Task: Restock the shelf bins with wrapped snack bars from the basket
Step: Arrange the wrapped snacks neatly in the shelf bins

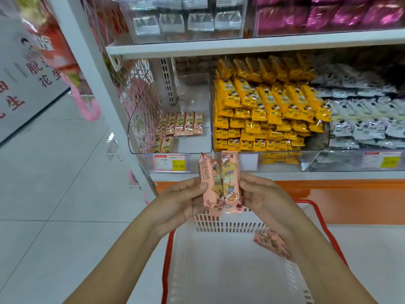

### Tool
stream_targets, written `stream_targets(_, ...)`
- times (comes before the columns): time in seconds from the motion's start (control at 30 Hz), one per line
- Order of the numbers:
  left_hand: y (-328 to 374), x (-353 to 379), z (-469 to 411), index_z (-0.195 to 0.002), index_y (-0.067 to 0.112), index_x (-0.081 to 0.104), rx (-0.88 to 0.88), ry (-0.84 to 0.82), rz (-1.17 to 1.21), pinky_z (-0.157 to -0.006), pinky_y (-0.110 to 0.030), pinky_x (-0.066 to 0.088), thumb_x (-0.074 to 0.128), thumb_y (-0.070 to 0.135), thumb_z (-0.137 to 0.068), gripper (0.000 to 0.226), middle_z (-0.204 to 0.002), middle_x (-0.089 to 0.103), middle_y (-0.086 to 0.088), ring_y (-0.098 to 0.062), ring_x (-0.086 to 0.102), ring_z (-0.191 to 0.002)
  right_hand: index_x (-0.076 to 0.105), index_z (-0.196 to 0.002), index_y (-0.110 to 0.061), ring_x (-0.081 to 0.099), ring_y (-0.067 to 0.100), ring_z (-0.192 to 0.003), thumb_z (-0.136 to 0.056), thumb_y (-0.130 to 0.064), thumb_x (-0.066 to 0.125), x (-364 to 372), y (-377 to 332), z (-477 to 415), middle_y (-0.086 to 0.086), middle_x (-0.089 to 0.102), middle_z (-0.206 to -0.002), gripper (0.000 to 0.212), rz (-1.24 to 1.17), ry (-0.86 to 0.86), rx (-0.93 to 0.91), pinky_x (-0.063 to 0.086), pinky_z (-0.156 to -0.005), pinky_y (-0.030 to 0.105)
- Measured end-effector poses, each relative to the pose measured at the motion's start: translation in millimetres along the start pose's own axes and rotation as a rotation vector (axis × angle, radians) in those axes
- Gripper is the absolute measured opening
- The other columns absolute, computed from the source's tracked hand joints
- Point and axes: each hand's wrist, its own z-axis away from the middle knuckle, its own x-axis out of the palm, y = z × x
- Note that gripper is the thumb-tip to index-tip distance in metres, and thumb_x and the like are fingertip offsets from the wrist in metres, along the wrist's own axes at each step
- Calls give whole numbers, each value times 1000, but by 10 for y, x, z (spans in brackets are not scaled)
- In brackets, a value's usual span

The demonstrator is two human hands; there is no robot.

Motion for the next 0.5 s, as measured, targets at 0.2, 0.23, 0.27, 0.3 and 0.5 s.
stream_targets(0.2, -26, 57, -18, -121, -2, 59, -40, -36, 89, -83, -34, 57, 52, 7, -83, 40, -117, 64, -22, -26, 67, -96, 61, -125, -16, 67, 23, -107, -96, -16, 52, 94, 3, 32, 5, 71, -114, 30, 183, -33, -32, 51, -93, 45)
stream_targets(0.23, -25, 60, -19, -122, -2, 59, -44, -42, 97, -85, -36, 56, 51, 6, -84, 40, -118, 63, -23, -27, 66, -98, 62, -124, -17, 67, 23, -105, -96, -15, 52, 107, -1, 31, 4, 71, -112, 29, 186, -25, -43, 52, -90, 43)
stream_targets(0.27, -18, 59, -21, -123, -2, 58, -44, -47, 101, -88, -38, 54, 51, 6, -85, 40, -119, 62, -23, -28, 65, -100, 62, -123, -19, 68, 21, -103, -97, -14, 51, 122, -5, 28, 3, 72, -110, 29, 197, -13, -60, 55, -84, 38)
stream_targets(0.3, -11, 55, -22, -124, -3, 56, -40, -53, 107, -90, -40, 53, 51, 5, -86, 39, -120, 61, -24, -29, 65, -102, 63, -122, -22, 70, 18, -98, -97, -14, 51, 141, -10, 24, 1, 73, -108, 29, 221, 6, -85, 56, -76, 32)
stream_targets(0.5, 97, -3, -23, -121, -1, 60, 31, -47, 174, -80, -38, 58, 59, 6, -82, 39, -114, 65, -22, -30, 68, -97, 58, -122, -40, 70, 4, -85, -100, -21, 47, 358, -109, -11, -9, 69, -109, 31, 495, 35, -244, 56, -65, 20)
